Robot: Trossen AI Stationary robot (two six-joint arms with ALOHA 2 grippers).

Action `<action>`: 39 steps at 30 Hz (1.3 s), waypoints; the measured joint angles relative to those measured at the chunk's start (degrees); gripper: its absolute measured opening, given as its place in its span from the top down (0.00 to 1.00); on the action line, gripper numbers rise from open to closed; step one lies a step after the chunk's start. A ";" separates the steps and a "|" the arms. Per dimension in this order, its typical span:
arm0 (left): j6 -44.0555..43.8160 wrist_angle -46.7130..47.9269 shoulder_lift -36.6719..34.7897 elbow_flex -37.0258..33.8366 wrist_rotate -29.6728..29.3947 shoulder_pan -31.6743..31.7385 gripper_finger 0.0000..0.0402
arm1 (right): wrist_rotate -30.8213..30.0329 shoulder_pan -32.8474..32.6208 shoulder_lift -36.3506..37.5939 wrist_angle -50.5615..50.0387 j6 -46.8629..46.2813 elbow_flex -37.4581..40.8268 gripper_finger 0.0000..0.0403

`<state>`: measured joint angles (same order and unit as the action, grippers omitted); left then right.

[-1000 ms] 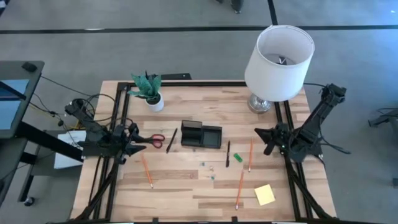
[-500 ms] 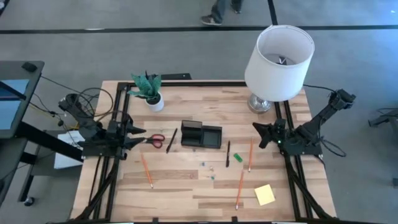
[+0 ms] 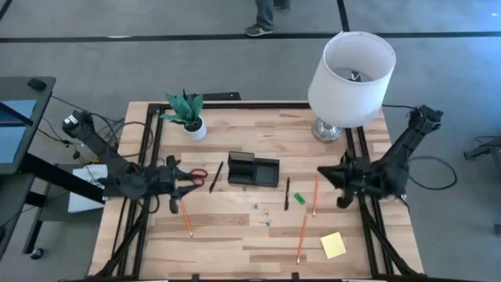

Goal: Pick and place office supplies into organizer
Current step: Put the top right orange pencil into the black desk organizer

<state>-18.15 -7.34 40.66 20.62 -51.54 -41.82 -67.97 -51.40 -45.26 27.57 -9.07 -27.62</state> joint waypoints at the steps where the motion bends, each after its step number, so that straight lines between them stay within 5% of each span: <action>1: -0.50 -0.02 0.66 0.00 -0.07 0.00 0.66 | -1.93 -1.37 -2.54 0.05 -1.24 -1.75 1.00; 8: -5.41 -0.11 4.00 0.00 -0.40 0.00 0.66 | -21.03 -9.33 -21.12 -0.36 2.86 -17.69 1.00; 16: -10.44 -0.28 7.77 0.00 -3.41 0.02 0.66 | -21.91 -9.49 -39.78 -0.24 -3.86 -24.19 1.00; 24: -17.84 -0.23 11.03 0.00 -4.45 0.02 0.66 | -21.65 -7.75 -48.70 0.36 -23.34 -24.39 1.00; 33: -18.34 -0.10 14.72 0.00 -4.36 0.02 0.66 | -7.69 -4.93 -54.82 -0.55 -40.93 -24.57 1.00; 39: -18.34 -0.12 14.87 0.00 -4.30 0.02 0.66 | 21.42 7.35 -54.82 -4.26 -22.62 -33.56 1.00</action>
<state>-36.49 -7.46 55.53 20.62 -55.83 -41.80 -46.56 -44.05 -100.07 23.31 -31.69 -61.18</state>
